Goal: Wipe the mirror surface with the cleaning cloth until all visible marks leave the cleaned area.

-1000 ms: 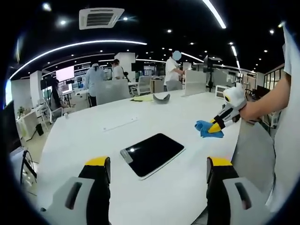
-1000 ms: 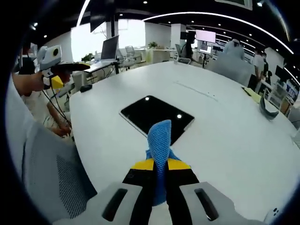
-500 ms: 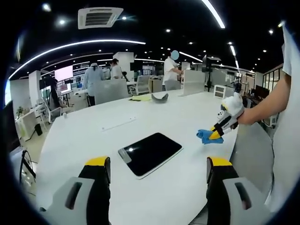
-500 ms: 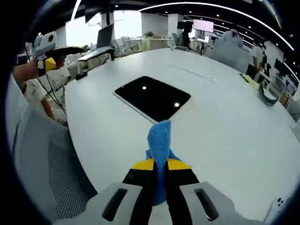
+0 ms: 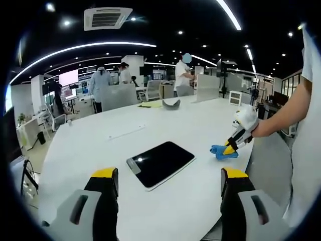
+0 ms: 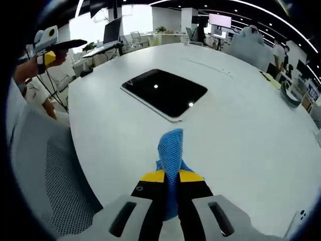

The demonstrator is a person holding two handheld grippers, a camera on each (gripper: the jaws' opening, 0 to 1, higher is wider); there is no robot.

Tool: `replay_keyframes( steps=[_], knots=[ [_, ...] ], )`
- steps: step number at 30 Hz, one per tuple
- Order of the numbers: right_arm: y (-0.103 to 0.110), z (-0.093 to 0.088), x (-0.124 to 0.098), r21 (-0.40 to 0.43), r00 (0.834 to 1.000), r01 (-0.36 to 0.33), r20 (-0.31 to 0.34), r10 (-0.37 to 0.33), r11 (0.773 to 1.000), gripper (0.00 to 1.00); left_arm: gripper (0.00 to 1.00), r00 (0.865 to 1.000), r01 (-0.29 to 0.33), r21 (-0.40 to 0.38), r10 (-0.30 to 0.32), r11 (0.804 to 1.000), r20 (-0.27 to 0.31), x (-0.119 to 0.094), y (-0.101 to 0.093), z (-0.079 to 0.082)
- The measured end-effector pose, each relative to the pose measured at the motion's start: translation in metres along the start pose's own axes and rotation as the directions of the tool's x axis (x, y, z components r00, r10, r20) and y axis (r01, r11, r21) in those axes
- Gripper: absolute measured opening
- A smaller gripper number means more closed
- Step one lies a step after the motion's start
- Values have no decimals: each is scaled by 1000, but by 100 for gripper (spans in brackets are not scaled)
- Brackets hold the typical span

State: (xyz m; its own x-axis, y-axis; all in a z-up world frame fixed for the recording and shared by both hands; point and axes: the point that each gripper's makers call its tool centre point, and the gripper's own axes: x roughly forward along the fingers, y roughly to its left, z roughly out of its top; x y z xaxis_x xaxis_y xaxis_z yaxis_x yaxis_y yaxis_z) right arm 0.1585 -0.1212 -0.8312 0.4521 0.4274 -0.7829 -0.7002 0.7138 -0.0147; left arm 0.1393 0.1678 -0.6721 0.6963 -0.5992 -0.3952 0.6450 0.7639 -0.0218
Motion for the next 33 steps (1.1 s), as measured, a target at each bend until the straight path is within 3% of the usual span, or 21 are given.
replay_keyframes(
  steps=[18, 33],
  knots=[
    [7, -19, 14, -20, 999, -11, -54, 9, 1000, 3, 83, 1000, 5, -4, -5, 1000, -3, 2, -1, -2],
    [7, -20, 16, -43, 998, -2, -58, -1, 999, 3, 82, 1000, 16, -5, -16, 1000, -11, 5, -1, -3]
  ],
)
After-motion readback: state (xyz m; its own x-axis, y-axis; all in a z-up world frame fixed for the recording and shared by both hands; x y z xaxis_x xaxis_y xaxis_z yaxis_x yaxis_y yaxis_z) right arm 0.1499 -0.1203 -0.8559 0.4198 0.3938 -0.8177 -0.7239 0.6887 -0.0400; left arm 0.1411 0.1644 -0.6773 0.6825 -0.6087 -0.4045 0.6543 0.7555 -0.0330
